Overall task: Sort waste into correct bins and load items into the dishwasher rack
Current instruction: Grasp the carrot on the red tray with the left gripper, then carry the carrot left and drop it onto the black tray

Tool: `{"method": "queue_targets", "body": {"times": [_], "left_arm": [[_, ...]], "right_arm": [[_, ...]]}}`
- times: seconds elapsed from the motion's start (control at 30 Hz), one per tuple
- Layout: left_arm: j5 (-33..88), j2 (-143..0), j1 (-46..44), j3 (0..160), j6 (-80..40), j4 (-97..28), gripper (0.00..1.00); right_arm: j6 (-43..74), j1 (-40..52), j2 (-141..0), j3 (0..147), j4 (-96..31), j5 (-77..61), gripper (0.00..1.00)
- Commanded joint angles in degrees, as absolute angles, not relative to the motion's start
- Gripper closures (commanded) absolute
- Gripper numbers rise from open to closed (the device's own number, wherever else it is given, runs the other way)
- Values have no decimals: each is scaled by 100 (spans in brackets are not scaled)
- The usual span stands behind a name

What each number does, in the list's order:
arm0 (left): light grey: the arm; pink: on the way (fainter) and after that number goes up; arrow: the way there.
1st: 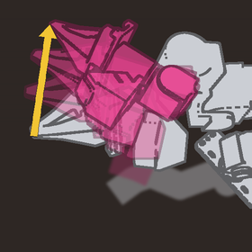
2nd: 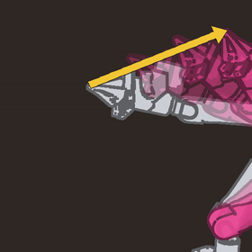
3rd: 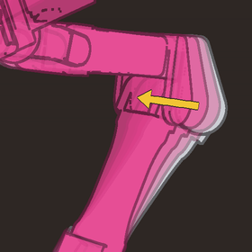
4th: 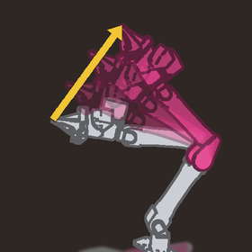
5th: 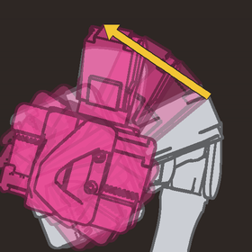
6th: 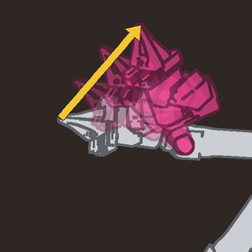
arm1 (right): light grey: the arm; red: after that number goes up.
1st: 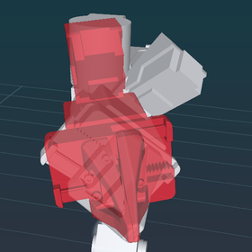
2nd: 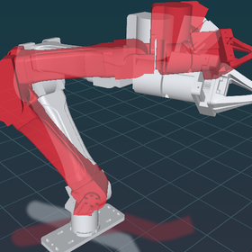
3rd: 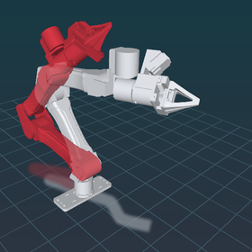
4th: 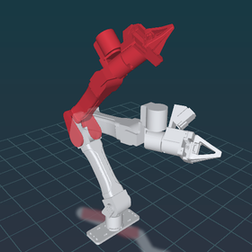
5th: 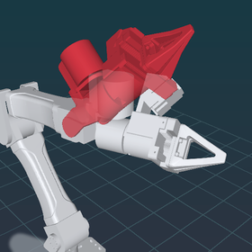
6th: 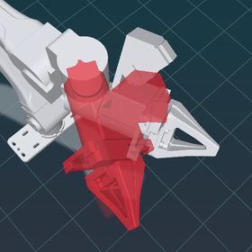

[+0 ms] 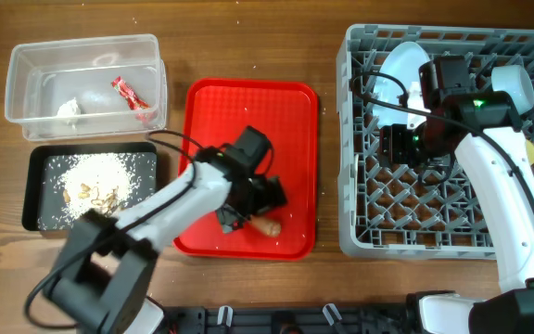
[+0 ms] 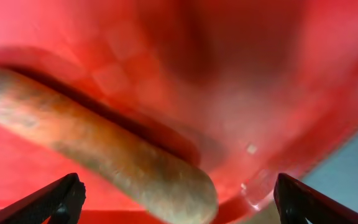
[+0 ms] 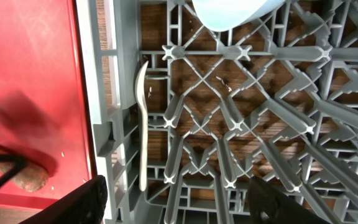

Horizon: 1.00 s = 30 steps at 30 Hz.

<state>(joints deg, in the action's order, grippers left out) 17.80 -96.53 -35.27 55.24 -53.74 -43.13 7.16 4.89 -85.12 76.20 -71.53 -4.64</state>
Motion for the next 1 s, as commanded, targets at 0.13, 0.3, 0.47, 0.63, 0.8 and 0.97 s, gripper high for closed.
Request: {"method": "queue_targets", "body": {"times": [0.13, 0.3, 0.47, 0.63, 0.8, 0.97], "left_arm": [[1625, -10202, -3647, 5518, -5898, -4040, 12], [1120, -10202, -3636, 5518, -5896, -3962, 52], [978, -10200, -3540, 5520, -5874, -3959, 58], [943, -10075, -3146, 5520, -5561, -3944, 77], [947, -9797, -2567, 5522, -5002, -3959, 96], [928, -9063, -1568, 5568, -4158, -4080, 95]], "right_arm": [[574, 480, -8442, 7599, -7100, -558, 26], [552, 480, -8442, 7599, -7096, -556, 26], [532, 480, -8442, 7599, -7085, -556, 26], [526, 480, -8442, 7599, -7070, -556, 26], [491, 480, -8442, 7599, -7072, -558, 26], [484, 480, -8442, 7599, -7065, -556, 26]]}}
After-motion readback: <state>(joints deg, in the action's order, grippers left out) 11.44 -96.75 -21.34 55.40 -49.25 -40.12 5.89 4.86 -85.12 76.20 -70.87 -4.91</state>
